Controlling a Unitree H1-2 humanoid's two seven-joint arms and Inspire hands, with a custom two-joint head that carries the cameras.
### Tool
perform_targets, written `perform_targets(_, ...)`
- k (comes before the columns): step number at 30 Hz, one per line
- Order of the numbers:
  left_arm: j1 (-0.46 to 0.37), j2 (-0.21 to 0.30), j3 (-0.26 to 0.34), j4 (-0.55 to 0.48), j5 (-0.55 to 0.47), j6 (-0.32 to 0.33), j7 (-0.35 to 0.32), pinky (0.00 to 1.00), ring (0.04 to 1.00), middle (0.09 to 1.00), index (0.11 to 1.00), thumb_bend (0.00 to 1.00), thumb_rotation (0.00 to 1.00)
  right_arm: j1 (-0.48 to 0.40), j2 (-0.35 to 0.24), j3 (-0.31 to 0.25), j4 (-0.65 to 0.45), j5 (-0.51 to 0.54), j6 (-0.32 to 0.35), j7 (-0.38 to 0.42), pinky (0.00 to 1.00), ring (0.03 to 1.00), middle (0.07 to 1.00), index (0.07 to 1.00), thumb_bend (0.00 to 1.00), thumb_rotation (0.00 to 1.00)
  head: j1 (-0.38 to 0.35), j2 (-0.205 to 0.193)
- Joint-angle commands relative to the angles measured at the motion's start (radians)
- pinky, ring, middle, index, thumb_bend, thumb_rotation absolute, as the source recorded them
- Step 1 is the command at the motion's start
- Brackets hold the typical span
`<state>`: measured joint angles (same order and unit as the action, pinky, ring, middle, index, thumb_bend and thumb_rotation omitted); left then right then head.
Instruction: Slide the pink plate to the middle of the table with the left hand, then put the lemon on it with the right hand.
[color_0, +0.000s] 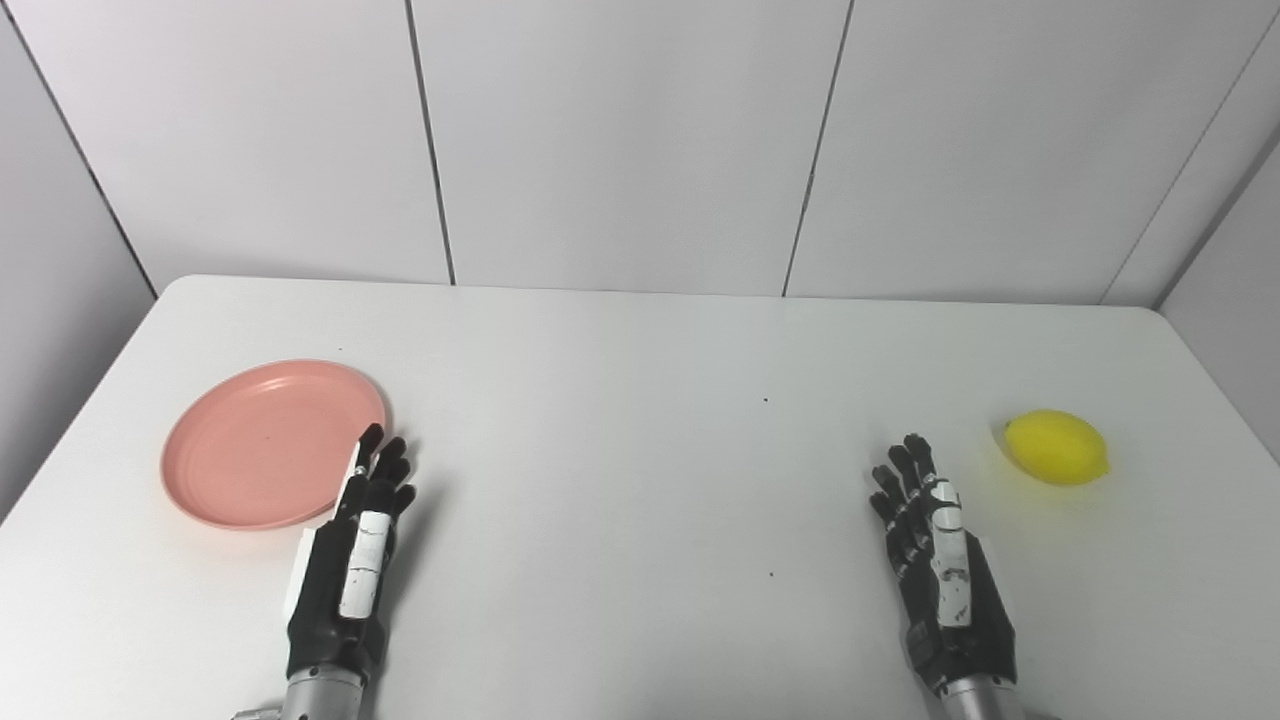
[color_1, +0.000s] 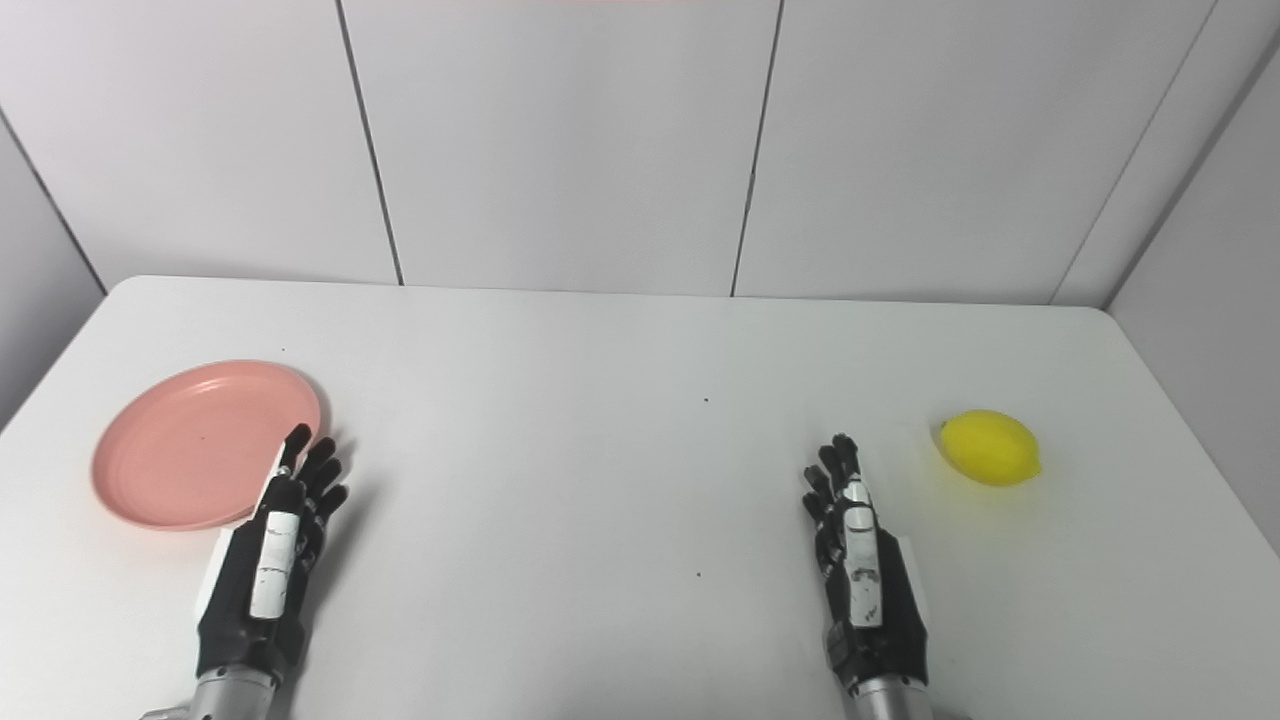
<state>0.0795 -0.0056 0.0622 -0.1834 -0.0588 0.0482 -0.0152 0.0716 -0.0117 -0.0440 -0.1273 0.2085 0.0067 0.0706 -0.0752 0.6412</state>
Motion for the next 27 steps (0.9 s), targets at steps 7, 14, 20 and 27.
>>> perform_targets(7,0.007,-0.001,-0.005,-0.020,-0.003,-0.010,0.002,1.00,0.963,0.961,0.977,0.85,0.90,0.020,-0.001,-0.006,0.028,0.000,-0.002,0.001,1.00,0.977,0.986,0.990,0.74,1.00,-0.002,-0.001)
perform_targets(14,0.005,-0.001,-0.004,-0.018,-0.010,-0.005,0.001,1.00,0.961,0.955,0.972,0.84,0.89,0.017,-0.002,-0.007,0.032,0.001,-0.008,0.003,1.00,0.974,0.984,0.992,0.73,1.00,-0.002,-0.001)
perform_targets(20,0.004,-0.001,-0.001,-0.014,-0.020,-0.010,-0.002,0.99,0.956,0.947,0.966,0.83,0.89,0.017,0.002,-0.009,0.032,0.012,-0.008,0.005,1.00,0.969,0.979,0.982,0.74,1.00,-0.003,-0.002)
perform_targets(27,0.004,-0.003,-0.004,-0.005,-0.021,-0.011,0.002,1.00,0.953,0.944,0.968,0.84,0.88,0.017,0.000,-0.012,0.036,0.012,-0.013,0.005,1.00,0.970,0.980,0.985,0.74,0.99,0.030,-0.015)
